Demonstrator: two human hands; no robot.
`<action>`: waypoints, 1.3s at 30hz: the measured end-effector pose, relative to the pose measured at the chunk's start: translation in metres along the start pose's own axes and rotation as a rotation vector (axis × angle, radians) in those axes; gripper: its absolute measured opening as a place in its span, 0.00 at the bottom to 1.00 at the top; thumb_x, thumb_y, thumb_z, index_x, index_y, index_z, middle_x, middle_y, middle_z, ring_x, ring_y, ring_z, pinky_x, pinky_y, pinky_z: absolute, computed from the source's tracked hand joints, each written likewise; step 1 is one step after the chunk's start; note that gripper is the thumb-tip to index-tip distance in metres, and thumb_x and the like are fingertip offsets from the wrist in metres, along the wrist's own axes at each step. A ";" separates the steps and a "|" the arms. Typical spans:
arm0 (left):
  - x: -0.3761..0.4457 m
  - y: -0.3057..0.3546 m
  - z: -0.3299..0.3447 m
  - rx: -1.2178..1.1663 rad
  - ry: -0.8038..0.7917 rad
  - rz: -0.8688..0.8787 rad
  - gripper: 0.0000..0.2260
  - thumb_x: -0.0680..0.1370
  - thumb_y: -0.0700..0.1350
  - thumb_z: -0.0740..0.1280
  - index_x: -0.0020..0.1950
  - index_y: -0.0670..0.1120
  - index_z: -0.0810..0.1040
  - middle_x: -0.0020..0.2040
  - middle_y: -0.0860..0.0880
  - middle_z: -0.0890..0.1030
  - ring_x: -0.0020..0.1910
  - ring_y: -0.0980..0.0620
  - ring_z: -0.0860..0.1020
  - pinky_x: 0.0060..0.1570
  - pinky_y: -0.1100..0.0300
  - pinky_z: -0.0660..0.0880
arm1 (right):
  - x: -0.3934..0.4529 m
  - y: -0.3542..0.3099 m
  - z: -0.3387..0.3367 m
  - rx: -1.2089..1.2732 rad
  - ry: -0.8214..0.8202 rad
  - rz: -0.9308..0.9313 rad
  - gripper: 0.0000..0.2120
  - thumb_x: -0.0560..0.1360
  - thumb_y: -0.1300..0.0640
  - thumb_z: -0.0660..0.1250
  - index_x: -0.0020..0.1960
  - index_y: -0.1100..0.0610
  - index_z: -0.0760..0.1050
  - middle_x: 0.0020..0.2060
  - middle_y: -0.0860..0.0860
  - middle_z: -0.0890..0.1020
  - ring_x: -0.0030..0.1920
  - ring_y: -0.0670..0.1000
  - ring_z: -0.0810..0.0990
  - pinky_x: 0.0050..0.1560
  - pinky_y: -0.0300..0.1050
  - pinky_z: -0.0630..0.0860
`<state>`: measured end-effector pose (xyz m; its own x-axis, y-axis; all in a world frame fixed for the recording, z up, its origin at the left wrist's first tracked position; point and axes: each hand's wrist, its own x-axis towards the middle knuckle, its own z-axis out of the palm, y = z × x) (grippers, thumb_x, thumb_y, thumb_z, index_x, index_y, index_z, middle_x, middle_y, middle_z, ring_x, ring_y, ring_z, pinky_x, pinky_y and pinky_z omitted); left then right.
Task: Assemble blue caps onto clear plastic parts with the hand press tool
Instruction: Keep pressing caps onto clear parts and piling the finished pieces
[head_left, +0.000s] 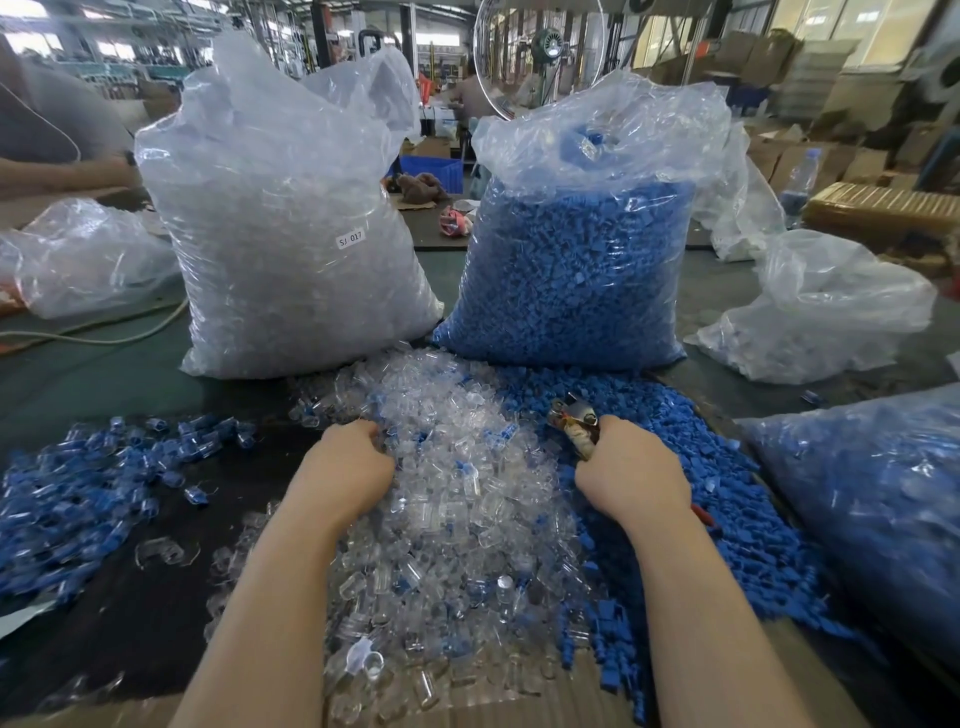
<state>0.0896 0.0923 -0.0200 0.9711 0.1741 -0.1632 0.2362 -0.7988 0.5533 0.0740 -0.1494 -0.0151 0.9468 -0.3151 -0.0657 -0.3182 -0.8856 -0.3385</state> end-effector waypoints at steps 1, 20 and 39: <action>0.000 0.000 0.001 -0.014 0.003 0.016 0.20 0.78 0.41 0.65 0.70 0.49 0.73 0.62 0.47 0.78 0.53 0.48 0.79 0.52 0.56 0.75 | 0.000 0.000 0.001 0.004 0.000 -0.009 0.07 0.73 0.58 0.64 0.49 0.53 0.68 0.36 0.49 0.69 0.40 0.55 0.72 0.39 0.46 0.68; -0.010 0.005 -0.003 -0.246 0.090 0.146 0.04 0.75 0.46 0.73 0.43 0.53 0.79 0.40 0.53 0.82 0.36 0.56 0.79 0.31 0.63 0.70 | 0.003 0.000 0.006 0.049 0.111 -0.032 0.07 0.71 0.57 0.65 0.42 0.52 0.66 0.36 0.50 0.72 0.33 0.51 0.69 0.28 0.43 0.59; -0.026 0.038 -0.006 -0.825 -0.080 0.208 0.05 0.74 0.37 0.73 0.47 0.46 0.84 0.45 0.48 0.86 0.48 0.50 0.84 0.50 0.59 0.79 | 0.003 0.000 0.004 0.102 0.084 -0.033 0.05 0.73 0.55 0.65 0.41 0.54 0.70 0.36 0.50 0.75 0.35 0.52 0.73 0.30 0.44 0.64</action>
<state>0.0735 0.0606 0.0105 0.9995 0.0040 -0.0327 0.0330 -0.1298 0.9910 0.0769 -0.1494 -0.0191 0.9478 -0.3179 0.0243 -0.2766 -0.8578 -0.4332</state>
